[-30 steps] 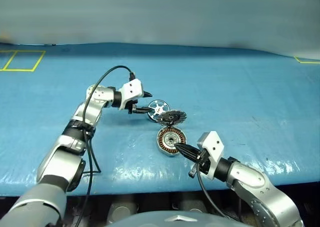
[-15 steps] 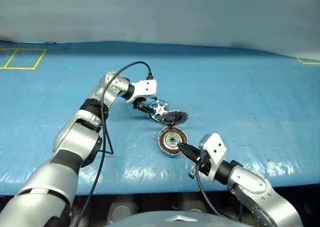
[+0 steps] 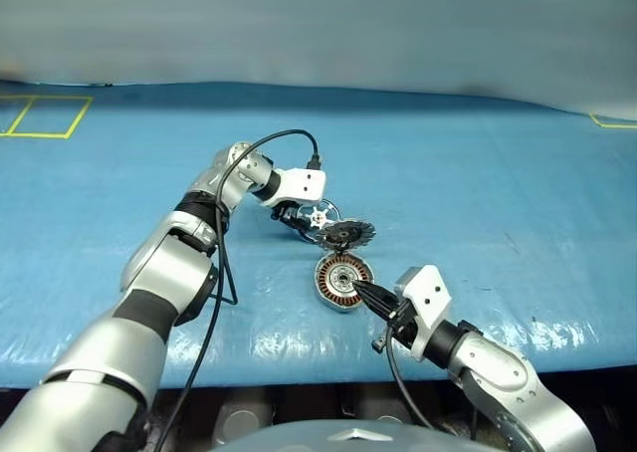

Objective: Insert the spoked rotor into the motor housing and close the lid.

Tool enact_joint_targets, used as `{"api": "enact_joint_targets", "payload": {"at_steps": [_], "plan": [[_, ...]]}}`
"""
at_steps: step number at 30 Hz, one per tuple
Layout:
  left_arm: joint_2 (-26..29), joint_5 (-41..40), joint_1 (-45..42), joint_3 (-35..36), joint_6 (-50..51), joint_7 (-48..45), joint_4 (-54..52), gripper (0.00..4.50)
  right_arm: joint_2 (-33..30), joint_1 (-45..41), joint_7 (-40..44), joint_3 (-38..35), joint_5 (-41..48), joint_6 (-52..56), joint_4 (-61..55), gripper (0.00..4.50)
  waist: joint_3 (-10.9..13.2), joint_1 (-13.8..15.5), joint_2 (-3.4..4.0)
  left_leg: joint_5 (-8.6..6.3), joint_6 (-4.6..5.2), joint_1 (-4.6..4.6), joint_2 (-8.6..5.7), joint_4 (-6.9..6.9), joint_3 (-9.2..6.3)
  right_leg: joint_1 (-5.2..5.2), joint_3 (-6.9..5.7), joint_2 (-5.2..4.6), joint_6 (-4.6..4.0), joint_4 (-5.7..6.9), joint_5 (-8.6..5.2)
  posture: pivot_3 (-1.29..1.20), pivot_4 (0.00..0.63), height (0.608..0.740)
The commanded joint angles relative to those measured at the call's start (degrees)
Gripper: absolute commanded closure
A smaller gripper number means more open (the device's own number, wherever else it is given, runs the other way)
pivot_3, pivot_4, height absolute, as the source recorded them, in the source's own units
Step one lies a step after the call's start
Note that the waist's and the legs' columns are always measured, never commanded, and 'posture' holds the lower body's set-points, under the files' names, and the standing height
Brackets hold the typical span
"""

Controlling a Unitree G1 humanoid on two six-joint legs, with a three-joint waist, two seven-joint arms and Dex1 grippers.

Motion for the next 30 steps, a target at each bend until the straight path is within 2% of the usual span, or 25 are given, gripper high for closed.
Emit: {"api": "enact_joint_targets", "payload": {"at_steps": [1, 13, 16, 18, 30], "plan": [[-1.3, -0.1, -1.9, 0.9, -0.8, 0.0, 0.6, 1.53, 0.6, 0.4, -0.7, -0.3, -0.4, -1.5, -0.9, 4.48, 0.0, 0.0, 0.0, 0.0, 0.0, 0.0, 0.0, 0.01, 0.0, 0.0, 0.0, 0.0, 0.01, 0.0, 0.01, 0.0, 0.15, 0.74], [-2.1, 4.6, -1.1, -1.3, -2.3, 3.1, 1.6, 1.53, 1.6, 1.6, -2.2, 0.4, -2.2, -1.6, -0.8, 4.48, 0.0, -0.1, 0.0, 0.0, 0.01, -0.04, 0.0, 0.13, -0.03, 0.0, -0.02, 0.01, 0.03, 0.04, 0.02, 0.0, 0.15, 0.74], [-2.3, 4.6, -0.7, -1.1, -2.8, 3.1, 1.8, 2.08, 1.8, 1.8, -2.5, 0.2, -2.5, -1.6, -0.8, 4.5, 0.0, 0.0, 0.01, -0.01, 0.01, -0.04, 0.0, 0.13, -0.03, 0.0, -0.02, 0.01, 0.01, 0.04, 0.04, 0.0, 0.15, 0.74], [-2.4, 4.8, -0.5, -1.1, -3.0, 3.2, 1.8, 2.66, 1.9, 1.8, -2.7, 0.2, -2.9, -1.5, -0.7, 4.5, 0.0, 0.1, 0.0, -0.01, 0.01, -0.02, 0.0, 0.14, -0.05, 0.04, -0.02, 0.01, -0.04, 0.05, 0.07, 0.0, 0.15, 0.74], [-0.4, 4.3, 2.6, 0.6, -4.8, 7.1, 1.6, 2.71, 2.3, 0.4, -2.4, 0.7, -2.8, -1.3, -0.2, 4.5, -0.1, 0.0, 0.01, -0.01, 0.02, 0.04, 0.05, 0.24, -0.06, 0.1, -0.01, 0.0, 0.01, 0.1, 0.11, 0.0, 0.15, 0.74]]}}
